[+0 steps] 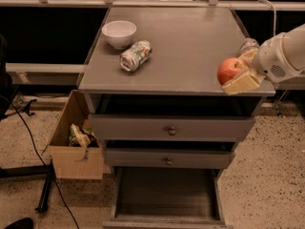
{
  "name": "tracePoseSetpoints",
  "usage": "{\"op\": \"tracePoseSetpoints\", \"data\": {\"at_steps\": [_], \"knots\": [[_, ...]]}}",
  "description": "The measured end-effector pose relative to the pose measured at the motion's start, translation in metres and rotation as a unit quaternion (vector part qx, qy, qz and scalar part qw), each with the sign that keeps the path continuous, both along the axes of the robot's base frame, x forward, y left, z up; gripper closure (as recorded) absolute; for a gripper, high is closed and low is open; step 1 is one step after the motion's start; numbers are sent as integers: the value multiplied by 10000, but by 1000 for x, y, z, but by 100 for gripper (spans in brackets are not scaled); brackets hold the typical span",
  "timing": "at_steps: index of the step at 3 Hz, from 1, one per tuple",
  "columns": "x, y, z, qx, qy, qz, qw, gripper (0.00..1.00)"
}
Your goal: Place apple into bottom drawer
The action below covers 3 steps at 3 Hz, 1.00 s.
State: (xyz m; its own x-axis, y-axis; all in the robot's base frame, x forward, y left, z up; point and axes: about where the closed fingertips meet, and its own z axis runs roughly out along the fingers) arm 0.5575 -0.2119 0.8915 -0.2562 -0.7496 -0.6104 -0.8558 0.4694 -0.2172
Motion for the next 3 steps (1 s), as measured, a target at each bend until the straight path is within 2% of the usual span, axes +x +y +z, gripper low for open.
{"op": "tracePoseSetpoints", "data": {"at_steps": [1,2,3], "knots": [[-22,-12,-7,-54,64,-7,10000,100],[-42,-24,-27,31,186,-57,9998,100],[-53,-27,-47,125,260,-39,9996,100]]}}
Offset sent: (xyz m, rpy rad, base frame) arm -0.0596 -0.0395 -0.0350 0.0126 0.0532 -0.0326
